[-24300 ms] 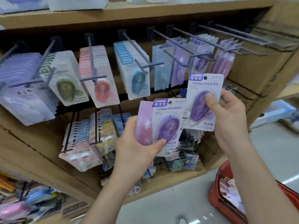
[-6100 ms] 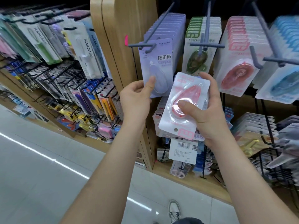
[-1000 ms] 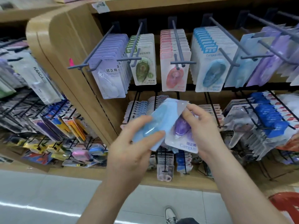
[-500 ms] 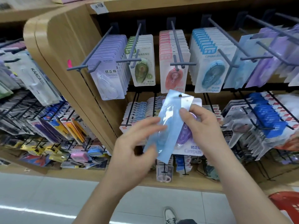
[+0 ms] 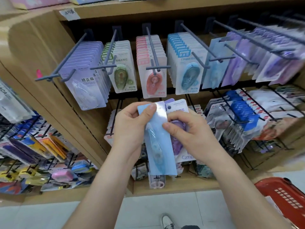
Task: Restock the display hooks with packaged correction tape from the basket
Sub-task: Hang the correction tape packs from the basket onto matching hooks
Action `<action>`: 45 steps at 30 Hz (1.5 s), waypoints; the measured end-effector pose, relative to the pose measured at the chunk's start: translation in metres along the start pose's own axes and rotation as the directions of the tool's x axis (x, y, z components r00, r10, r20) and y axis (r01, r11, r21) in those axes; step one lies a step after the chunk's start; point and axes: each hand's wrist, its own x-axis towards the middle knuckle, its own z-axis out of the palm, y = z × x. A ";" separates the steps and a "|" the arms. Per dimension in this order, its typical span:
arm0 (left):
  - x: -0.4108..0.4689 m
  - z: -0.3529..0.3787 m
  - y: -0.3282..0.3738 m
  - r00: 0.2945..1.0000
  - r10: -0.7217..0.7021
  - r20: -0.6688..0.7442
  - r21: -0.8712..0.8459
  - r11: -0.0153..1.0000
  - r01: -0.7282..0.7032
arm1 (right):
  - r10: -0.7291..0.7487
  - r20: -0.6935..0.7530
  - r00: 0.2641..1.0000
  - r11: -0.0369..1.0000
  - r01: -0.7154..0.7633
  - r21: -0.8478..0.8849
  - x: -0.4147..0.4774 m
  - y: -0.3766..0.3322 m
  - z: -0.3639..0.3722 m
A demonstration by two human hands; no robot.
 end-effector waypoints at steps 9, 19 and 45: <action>-0.023 0.025 -0.011 0.986 -0.060 0.156 -0.086 0.994 0.074 | 0.097 -0.272 0.957 0.985 -0.131 -0.112 -0.057 0.005 -0.019; -0.032 0.100 -0.014 0.943 -0.023 0.331 -0.049 0.998 0.042 | 0.236 -0.365 0.901 0.968 -0.249 0.010 -0.103 -0.002 -0.061; 0.019 0.217 -0.002 0.981 0.138 0.136 -0.067 0.989 -0.130 | 0.348 -0.053 0.936 0.927 -0.335 0.172 -0.075 0.051 -0.172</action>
